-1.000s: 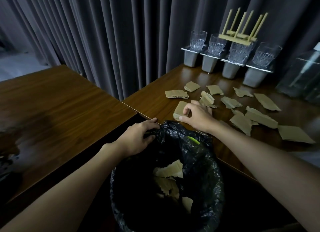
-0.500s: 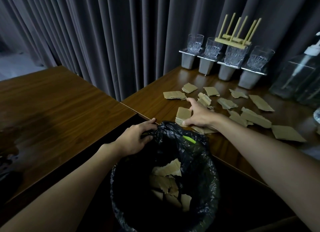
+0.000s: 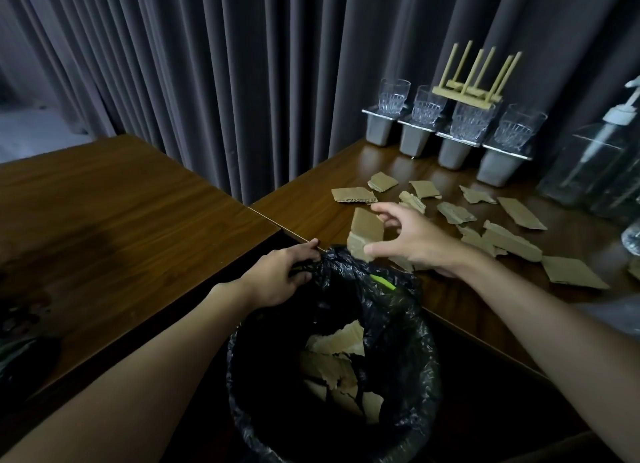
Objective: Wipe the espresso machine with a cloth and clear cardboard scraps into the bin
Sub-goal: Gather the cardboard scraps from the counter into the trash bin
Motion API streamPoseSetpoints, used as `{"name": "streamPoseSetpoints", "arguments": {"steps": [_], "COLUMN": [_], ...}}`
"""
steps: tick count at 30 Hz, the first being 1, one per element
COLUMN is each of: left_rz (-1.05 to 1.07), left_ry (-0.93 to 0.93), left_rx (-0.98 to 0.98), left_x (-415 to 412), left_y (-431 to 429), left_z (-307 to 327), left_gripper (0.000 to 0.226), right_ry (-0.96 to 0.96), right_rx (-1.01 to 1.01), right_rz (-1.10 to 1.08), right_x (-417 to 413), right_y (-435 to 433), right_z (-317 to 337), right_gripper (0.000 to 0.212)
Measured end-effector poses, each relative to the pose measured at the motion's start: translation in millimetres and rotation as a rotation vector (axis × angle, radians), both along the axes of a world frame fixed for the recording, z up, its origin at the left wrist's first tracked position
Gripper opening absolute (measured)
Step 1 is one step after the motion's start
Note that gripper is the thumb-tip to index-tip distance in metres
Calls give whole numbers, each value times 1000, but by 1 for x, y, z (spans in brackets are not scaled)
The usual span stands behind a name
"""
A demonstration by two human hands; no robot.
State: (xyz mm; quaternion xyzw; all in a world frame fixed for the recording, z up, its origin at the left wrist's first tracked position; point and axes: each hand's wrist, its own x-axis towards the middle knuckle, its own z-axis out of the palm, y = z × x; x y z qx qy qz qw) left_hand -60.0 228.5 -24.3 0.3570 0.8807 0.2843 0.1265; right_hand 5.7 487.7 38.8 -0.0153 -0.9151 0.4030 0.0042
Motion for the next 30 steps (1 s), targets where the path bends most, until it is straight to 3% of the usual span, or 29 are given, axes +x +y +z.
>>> {"name": "streamPoseSetpoints", "arguments": {"steps": [3,6,10,13,18,25,30], "left_rz": [-8,-13,-9,-33,-96,-87,-87], "left_ry": [5,18,-6,-21,-8,19,9], "left_rx": [-19,-23,-11,-9,-11,-45,-39], "left_x": [-1,-2,1,7,18,18,18], "left_y": [0,0,1,6,20,22,20], "left_z": [2,3,3,3,3,5,4], "left_gripper": [42,41,41,39,36,38,36], "right_ry": [-115,-159,44,41,-132,-170,-97], "right_rx": [77,156,68,349,533,530,490], "right_rz": [209,336,42,-166,-265,-314,-334], "right_x": [27,44,45,43,44,45,47], "right_y": [-11,-16,4,27,45,51,54], "right_z": [8,5,-5,-15,-23,-18,-19], "right_gripper": [96,85,44,33,45,65,46]}}
